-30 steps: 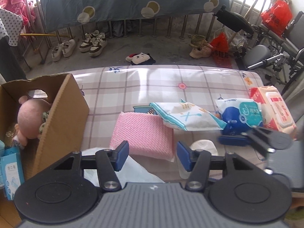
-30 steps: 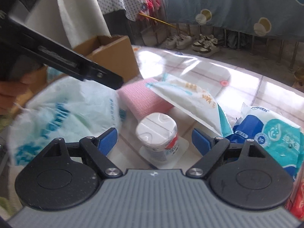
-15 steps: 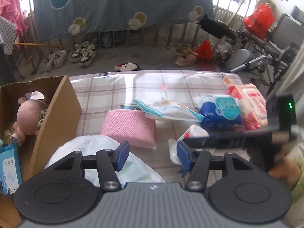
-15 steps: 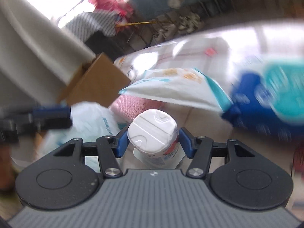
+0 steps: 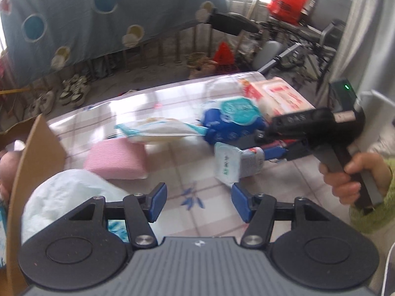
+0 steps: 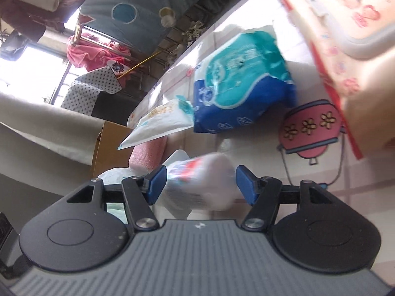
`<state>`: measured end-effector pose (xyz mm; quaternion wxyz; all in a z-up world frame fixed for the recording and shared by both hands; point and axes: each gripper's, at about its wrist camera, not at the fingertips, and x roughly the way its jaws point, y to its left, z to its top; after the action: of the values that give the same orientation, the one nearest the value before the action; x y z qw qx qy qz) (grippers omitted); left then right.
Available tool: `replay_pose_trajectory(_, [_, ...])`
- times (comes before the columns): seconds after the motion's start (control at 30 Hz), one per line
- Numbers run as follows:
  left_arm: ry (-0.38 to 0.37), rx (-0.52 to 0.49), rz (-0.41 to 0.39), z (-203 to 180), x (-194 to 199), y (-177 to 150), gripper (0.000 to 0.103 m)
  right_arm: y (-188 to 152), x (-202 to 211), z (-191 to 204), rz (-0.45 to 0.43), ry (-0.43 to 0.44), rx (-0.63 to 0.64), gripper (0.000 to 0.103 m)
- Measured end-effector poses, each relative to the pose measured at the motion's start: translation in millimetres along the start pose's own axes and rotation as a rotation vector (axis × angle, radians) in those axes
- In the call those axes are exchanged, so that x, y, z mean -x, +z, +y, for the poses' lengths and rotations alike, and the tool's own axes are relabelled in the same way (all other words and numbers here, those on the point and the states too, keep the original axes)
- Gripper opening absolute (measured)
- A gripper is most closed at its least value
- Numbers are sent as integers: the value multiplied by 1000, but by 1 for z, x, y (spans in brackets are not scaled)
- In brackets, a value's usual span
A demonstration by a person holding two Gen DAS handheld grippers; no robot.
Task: Organize soft objects
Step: 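Close the right gripper on the white yogurt cup and lift it, then grasp the yogurt cup with the left gripper while the right gripper holds it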
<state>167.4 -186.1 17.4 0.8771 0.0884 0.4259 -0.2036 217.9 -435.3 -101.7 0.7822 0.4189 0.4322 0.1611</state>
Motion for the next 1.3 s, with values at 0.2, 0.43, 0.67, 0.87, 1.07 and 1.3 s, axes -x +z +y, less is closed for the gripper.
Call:
replay_pose_trajectory(0.2, [24,-89,26,-34,-23,4,59,-3,7,-7,-42,12,19,64])
replay_pose_trajectory(0.43, [-1,-82,128,-52,-64,6,57,-15,8,-22,-42,72,5,60])
replay_pose_trajectory(0.67, [21,-70,197,-62,-97,9,30,-21,10,-25,-31,98,-4,32])
replay_pose_trajectory(0.87, [44,-55,204,-69,-100,11,28,-21,9,-34,-23,136,-57,29])
replay_pose_trajectory(1.07, [118,-89,182,-74,-80,4,28,-23,-7,-31,35,183,-92,30])
replay_pose_trajectory(1.3, [209,-134,158,-77,-64,-5,29,-28,-33,-21,120,223,-120,30])
